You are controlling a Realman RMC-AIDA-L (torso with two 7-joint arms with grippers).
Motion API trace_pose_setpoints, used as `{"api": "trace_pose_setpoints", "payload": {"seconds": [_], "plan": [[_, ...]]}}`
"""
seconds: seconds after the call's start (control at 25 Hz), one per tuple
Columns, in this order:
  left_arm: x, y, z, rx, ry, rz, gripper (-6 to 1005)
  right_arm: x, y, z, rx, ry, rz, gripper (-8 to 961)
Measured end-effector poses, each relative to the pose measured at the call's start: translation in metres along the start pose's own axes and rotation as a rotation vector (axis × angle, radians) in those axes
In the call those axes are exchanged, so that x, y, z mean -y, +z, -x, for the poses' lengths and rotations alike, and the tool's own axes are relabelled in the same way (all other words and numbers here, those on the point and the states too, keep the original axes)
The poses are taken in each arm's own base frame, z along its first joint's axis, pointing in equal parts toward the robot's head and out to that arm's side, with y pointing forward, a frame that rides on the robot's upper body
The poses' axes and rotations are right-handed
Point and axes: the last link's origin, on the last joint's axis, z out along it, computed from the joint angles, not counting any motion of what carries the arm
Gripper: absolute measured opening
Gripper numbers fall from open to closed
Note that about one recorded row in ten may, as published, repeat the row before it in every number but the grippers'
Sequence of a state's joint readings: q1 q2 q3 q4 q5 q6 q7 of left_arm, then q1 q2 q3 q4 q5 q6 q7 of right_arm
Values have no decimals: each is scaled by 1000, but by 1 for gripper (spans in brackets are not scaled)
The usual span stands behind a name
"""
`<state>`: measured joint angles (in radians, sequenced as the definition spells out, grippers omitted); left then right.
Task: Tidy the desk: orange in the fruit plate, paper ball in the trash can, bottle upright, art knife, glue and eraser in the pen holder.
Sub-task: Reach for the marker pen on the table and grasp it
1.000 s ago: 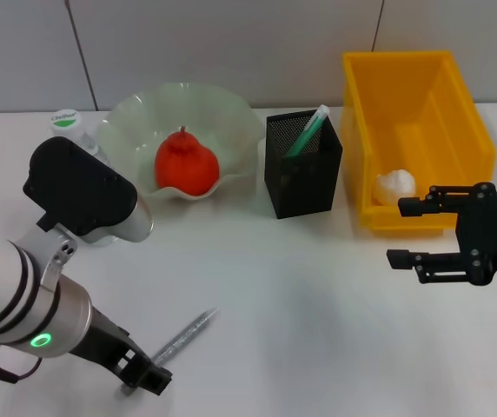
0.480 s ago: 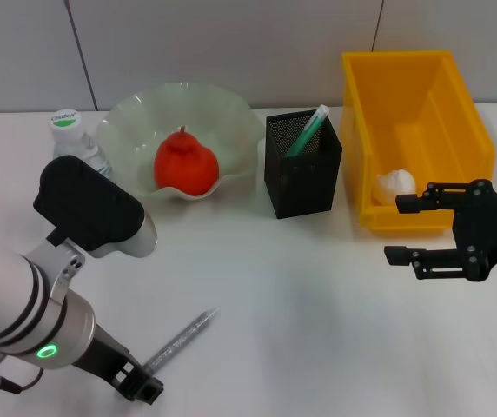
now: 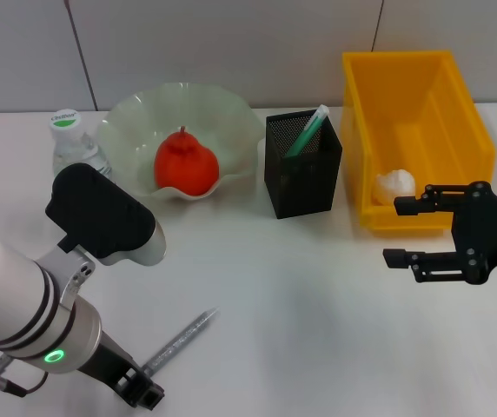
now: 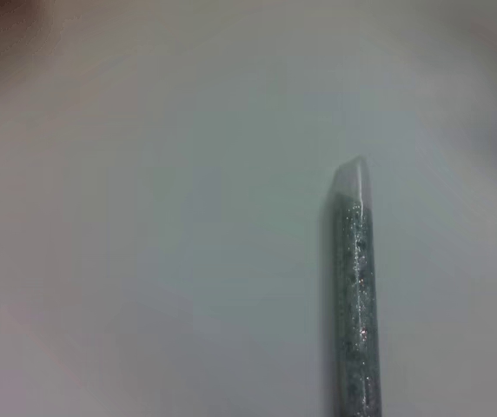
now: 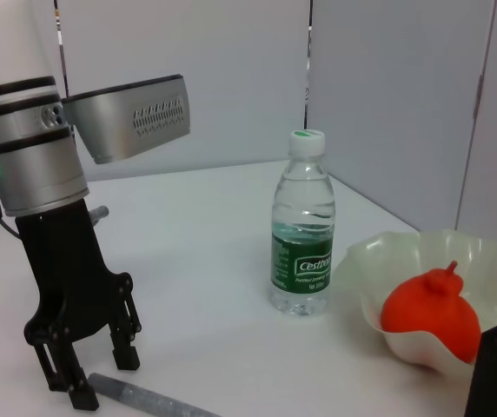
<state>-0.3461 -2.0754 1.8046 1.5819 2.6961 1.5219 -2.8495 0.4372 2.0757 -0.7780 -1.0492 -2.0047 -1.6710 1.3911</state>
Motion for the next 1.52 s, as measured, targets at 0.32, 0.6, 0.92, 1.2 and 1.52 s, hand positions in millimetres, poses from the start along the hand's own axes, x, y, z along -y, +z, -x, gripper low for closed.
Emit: {"api": "trace_pose_setpoints", "payload": {"seconds": [0.32, 0.6, 0.92, 1.2, 1.52], "plan": [[-1, -1, -4, 9, 16, 4, 485, 0, -1, -1, 0, 1, -4, 724], [0, -1, -10, 36, 32, -1, 351, -1, -1, -1, 2, 2, -1, 724], [0, 2, -14, 63, 46, -1, 331, -1, -1, -2, 2, 4, 0, 724], [0, 3, -15, 69, 51, -1, 297, -1, -1, -1, 2, 3, 0, 724], [0, 3, -18, 75, 58, -3, 264, 0, -1, -1, 2, 3, -3, 725]]}}
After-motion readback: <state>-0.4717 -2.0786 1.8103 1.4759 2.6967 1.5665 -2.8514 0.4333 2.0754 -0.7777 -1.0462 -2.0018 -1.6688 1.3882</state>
